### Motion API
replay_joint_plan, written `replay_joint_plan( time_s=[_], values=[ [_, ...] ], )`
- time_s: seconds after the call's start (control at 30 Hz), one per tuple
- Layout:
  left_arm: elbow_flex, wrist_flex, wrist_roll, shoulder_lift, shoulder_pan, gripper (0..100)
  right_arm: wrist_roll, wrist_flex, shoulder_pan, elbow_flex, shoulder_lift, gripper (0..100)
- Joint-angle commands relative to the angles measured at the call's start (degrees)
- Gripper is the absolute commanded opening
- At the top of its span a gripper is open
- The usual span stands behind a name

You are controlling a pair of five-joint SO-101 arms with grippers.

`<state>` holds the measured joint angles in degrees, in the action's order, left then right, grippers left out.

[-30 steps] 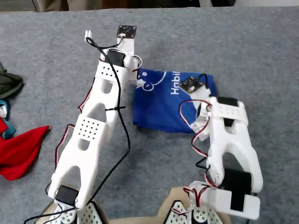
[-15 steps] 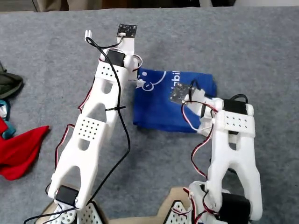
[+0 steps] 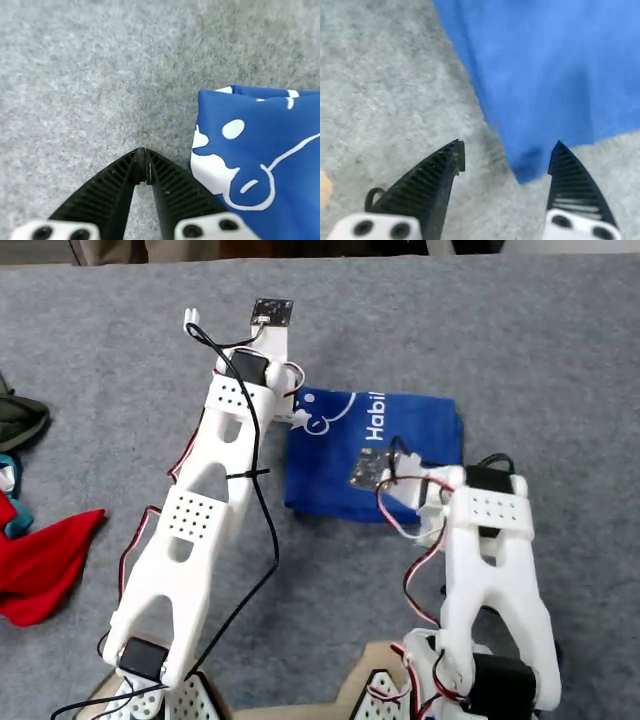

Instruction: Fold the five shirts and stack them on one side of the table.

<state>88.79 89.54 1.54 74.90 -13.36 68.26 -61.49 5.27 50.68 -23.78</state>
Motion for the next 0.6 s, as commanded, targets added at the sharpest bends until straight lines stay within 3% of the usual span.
replay_joint_plan(
  time_s=[0.0, 0.27, 0.57],
  values=[
    [2.81, -0.35, -0.35, -1.19, -0.53, 2, 0.7, 7.38, -1.54, 3.03, -2.59, 28.2],
    [2.81, -0.53, -0.35, -1.19, -0.44, 2, 0.7, 18.37, -1.8, 4.44, 6.9, 27.8],
    [2.81, -0.62, -0.35, -1.19, -0.35, 2, 0.7, 17.93, -1.71, -3.12, 17.71, 21.5]
  ],
)
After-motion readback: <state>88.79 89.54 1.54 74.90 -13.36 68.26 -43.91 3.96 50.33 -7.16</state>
